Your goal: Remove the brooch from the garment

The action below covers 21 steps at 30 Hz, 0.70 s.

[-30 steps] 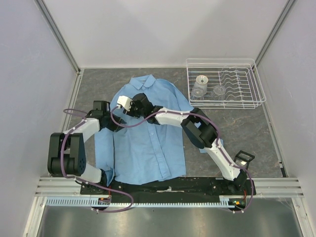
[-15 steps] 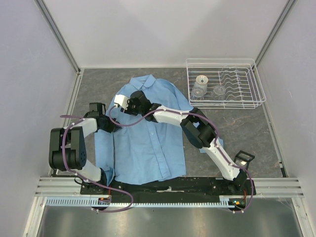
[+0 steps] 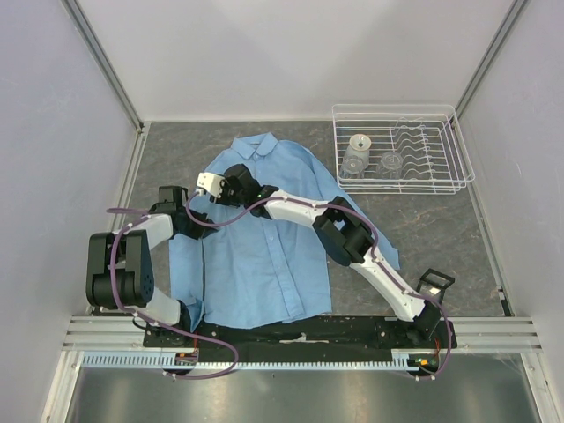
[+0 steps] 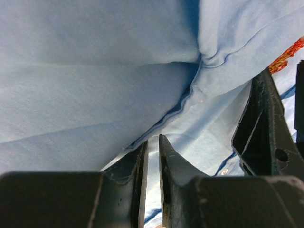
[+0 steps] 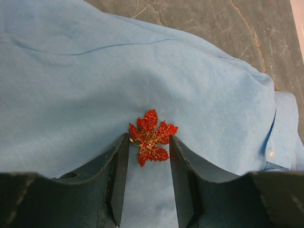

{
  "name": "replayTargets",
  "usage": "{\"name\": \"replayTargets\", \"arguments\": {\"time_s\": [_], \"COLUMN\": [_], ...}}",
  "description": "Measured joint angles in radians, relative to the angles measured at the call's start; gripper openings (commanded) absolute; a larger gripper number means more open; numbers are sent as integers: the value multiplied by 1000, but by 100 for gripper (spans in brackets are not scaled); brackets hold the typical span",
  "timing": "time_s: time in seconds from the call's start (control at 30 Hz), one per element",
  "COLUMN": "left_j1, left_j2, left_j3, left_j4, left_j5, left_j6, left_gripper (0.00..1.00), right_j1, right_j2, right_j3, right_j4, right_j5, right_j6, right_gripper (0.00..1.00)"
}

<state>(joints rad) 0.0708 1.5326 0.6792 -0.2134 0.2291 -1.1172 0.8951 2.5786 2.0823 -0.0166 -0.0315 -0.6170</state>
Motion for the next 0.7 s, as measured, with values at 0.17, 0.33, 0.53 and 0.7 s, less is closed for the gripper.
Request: {"name": "replayTargets", "arguments": {"time_s": [0.17,0.33,0.53,0.7], "left_j1": [0,0,1,2], "left_j2": [-4,-4,-6,-8], "left_j3": [-7,-11,-17,-18], "left_j4": [0,6,14,14], "left_j5": [0,0,1,1], "left_j6": [0,0,0,3], "left_gripper": [21,21,20,20], "right_j1": [6,9,6,-6], "right_j2": [16,17,17,16], "right_j3": [19,-13,-23,-46], "right_j4": [23,92,141,188], "right_j5": [67,119,127,109], "right_j6": [16,37,46,49], "right_gripper": [47,47,43,24]}}
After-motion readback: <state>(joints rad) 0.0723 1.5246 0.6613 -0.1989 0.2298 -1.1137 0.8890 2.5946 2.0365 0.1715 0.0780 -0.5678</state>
